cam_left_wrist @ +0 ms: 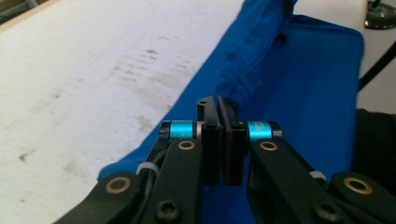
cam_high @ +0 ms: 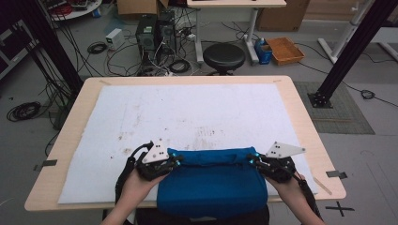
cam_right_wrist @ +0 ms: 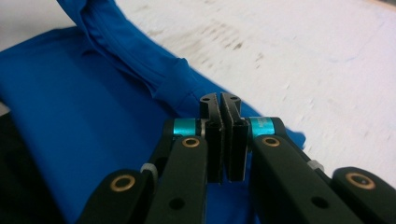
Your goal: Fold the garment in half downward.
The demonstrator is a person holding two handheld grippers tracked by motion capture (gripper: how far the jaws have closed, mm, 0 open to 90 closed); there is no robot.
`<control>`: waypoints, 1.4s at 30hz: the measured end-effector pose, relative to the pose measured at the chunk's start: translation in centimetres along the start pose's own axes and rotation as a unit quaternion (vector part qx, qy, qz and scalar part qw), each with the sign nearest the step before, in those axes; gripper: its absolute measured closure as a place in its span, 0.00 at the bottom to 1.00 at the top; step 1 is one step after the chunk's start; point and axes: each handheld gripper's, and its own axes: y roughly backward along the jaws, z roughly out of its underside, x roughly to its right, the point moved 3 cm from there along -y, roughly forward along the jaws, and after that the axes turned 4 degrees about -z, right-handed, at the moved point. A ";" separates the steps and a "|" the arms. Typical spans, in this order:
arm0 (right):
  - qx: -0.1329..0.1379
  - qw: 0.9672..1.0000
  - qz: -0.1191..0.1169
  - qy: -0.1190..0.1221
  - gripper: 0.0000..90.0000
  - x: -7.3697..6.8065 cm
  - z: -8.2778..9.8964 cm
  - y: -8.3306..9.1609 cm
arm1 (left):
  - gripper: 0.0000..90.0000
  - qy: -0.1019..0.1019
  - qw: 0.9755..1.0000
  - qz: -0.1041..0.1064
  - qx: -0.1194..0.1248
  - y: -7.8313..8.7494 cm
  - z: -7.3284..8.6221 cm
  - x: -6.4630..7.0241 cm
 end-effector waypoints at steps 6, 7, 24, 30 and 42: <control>-0.027 0.999 -0.013 0.012 0.99 -1.5 2.1 0.5 | 0.98 -0.019 0.999 0.018 -0.020 -0.1 1.4 2.0; -0.032 0.999 -0.014 0.015 0.99 -1.8 2.3 0.6 | 0.98 -0.018 0.999 0.022 -0.023 -0.1 1.7 2.2; -0.067 0.997 -0.032 0.027 0.92 -3.4 4.4 1.3 | 0.87 -0.049 0.995 0.059 -0.064 0.3 3.9 4.3; -0.055 0.998 -0.028 0.030 0.86 -3.3 3.3 1.0 | 0.80 -0.045 0.996 0.046 -0.057 0.0 3.4 4.2; -0.010 0.994 0.063 -0.088 0.64 4.0 1.0 -1.6 | 0.63 0.104 0.991 -0.079 -0.029 -2.1 2.2 -3.5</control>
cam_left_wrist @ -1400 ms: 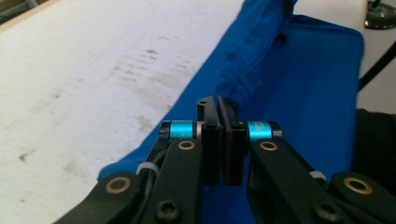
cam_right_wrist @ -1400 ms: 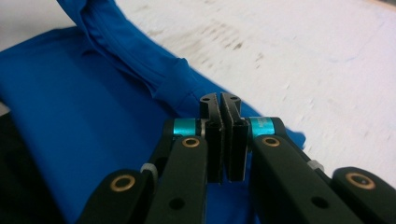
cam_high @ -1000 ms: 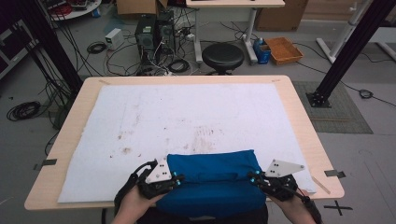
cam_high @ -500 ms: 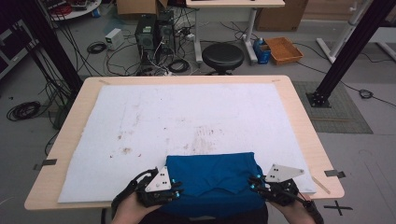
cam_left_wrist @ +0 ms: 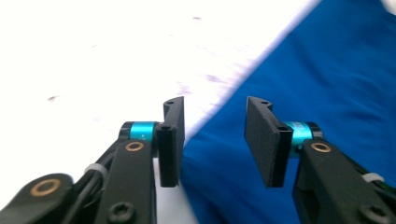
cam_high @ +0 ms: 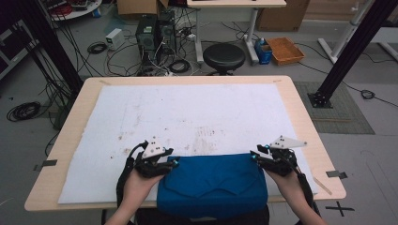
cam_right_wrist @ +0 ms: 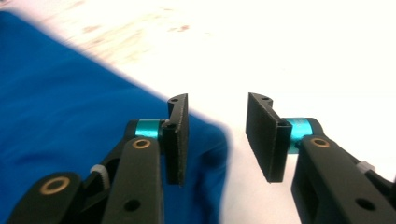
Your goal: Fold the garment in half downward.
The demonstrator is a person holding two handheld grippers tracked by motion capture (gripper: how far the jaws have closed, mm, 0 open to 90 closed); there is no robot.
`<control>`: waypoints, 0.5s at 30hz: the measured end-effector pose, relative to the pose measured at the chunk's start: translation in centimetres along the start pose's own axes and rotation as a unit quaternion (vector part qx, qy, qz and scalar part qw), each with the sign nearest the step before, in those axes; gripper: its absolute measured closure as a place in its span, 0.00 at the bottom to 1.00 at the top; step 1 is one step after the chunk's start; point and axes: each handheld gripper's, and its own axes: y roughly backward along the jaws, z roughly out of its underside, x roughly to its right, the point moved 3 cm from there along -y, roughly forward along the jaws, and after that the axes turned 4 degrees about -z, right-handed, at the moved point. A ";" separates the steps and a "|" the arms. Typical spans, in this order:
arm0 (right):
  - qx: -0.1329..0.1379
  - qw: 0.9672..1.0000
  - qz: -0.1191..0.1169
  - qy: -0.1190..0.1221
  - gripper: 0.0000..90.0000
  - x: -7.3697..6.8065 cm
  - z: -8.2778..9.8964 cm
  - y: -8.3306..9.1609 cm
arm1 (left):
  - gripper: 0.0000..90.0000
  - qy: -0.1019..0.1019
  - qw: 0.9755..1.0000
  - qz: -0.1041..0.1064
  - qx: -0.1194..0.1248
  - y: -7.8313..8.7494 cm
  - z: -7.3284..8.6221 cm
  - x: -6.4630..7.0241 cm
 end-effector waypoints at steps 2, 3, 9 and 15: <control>-0.011 1.000 -0.003 -0.025 0.63 1.0 0.0 -1.0 | 0.63 0.014 1.000 -0.009 -0.017 -0.8 0.1 -0.7; -0.020 0.999 -0.009 -0.032 0.63 1.3 0.1 -1.4 | 0.63 0.019 0.999 -0.011 -0.027 -1.1 0.2 -0.9; -0.063 0.995 -0.039 -0.068 0.68 2.2 1.5 -2.7 | 0.63 0.041 0.997 -0.015 -0.059 -2.0 1.3 -1.4; -0.069 0.993 -0.067 -0.064 0.85 2.0 1.8 -2.7 | 0.76 0.050 0.997 0.005 -0.060 -2.0 1.7 -1.3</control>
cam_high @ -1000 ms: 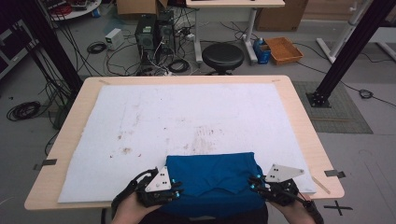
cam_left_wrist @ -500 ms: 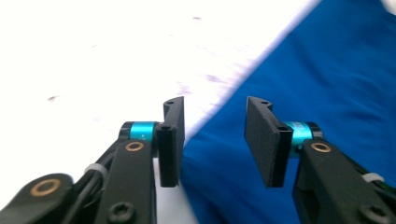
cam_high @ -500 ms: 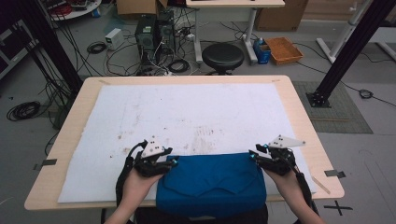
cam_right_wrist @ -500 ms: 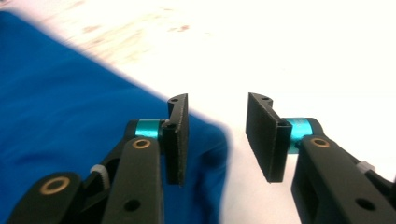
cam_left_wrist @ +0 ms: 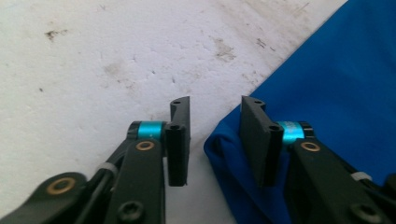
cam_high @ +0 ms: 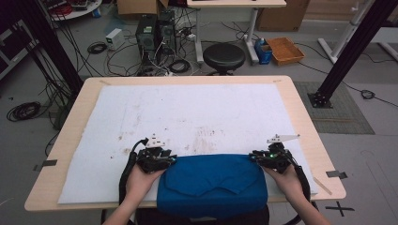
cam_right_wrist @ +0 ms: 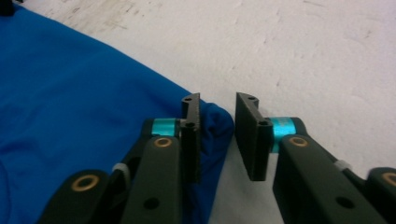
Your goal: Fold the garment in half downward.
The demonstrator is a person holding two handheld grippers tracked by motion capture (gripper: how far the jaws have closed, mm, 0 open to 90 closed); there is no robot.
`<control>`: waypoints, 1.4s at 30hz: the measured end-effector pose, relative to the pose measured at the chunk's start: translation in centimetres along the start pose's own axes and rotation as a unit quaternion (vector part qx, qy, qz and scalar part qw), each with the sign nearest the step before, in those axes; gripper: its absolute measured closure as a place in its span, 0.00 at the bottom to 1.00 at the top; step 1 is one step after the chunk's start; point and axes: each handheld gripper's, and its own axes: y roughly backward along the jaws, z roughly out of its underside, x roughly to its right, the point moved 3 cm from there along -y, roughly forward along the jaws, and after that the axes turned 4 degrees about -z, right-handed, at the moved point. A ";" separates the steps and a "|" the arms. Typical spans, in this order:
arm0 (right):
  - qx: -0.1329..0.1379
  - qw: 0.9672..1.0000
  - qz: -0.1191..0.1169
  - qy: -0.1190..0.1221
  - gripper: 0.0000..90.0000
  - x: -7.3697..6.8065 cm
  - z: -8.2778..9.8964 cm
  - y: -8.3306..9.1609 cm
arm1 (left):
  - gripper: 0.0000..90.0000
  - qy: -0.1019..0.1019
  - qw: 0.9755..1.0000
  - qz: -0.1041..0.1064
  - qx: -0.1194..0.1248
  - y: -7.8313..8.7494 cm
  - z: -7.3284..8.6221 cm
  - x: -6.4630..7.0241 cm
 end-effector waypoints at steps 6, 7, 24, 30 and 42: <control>0.003 1.000 -0.011 0.016 0.91 -0.1 0.0 0.1 | 0.92 -0.026 1.000 0.007 0.004 0.1 0.0 0.5; 0.004 1.000 -0.009 0.017 0.91 -0.1 -0.1 0.2 | 0.92 -0.023 1.000 0.010 0.004 0.1 0.0 0.4; 0.041 0.997 0.044 0.051 0.91 2.3 -7.1 -1.3 | 0.93 -0.047 0.998 -0.039 0.025 -1.9 -5.7 -4.1; 0.040 0.996 0.066 0.043 0.91 3.8 -9.0 -2.6 | 0.93 -0.045 0.998 -0.052 0.000 -4.2 -7.5 -6.1; 0.038 0.995 0.086 0.033 0.91 5.8 -10.4 -4.3 | 0.93 -0.049 0.997 -0.062 -0.003 -6.5 -8.7 -7.7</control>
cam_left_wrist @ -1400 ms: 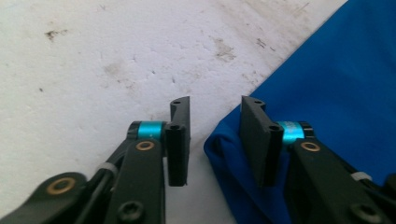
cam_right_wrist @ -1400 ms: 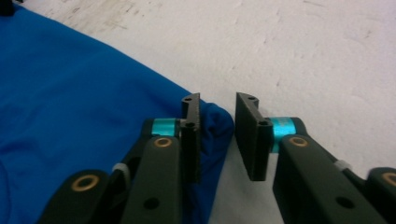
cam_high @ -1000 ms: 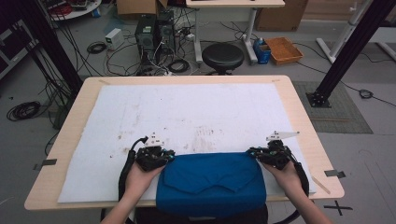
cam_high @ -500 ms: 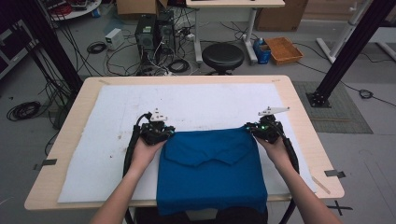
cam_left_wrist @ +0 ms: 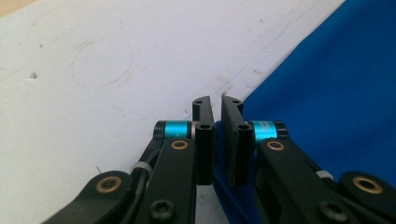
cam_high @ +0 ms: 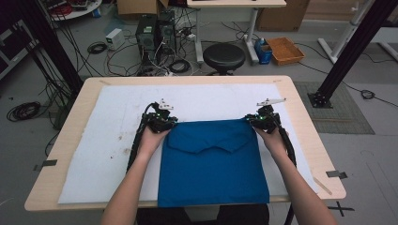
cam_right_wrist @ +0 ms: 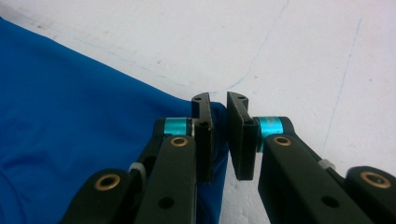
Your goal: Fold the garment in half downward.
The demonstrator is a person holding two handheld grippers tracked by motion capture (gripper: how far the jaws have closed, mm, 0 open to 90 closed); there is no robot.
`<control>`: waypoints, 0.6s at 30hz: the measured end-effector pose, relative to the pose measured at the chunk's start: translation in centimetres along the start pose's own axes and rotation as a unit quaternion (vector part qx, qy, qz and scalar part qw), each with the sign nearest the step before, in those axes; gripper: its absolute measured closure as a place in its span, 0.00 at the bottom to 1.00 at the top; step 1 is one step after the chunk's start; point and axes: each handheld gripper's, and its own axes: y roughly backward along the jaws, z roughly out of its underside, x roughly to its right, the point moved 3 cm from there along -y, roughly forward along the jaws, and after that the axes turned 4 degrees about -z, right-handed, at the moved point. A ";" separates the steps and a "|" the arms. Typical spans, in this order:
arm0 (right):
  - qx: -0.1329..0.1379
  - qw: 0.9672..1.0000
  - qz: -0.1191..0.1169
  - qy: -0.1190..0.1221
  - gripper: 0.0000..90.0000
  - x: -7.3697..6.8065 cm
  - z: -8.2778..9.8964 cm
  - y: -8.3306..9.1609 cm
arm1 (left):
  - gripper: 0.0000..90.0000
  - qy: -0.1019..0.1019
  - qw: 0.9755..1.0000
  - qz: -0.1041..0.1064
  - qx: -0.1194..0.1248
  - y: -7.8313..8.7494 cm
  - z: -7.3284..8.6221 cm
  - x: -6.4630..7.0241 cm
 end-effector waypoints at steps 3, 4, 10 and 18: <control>-0.004 1.000 0.002 0.000 0.91 0.2 0.1 -0.2 | 0.93 -0.002 1.000 -0.001 0.001 -0.3 -0.1 -0.1; -0.003 1.000 0.002 0.000 0.91 0.2 0.1 -0.2 | 0.93 -0.003 1.000 -0.001 -0.001 -0.3 -0.1 -0.1; -0.003 1.000 0.004 0.005 0.88 0.2 0.1 -0.2 | 0.85 -0.001 1.000 -0.011 -0.001 -0.2 -0.2 -0.1; 0.030 0.999 0.019 0.015 0.75 -0.9 0.3 2.4 | 0.62 0.048 0.998 -0.027 0.034 3.6 0.6 0.0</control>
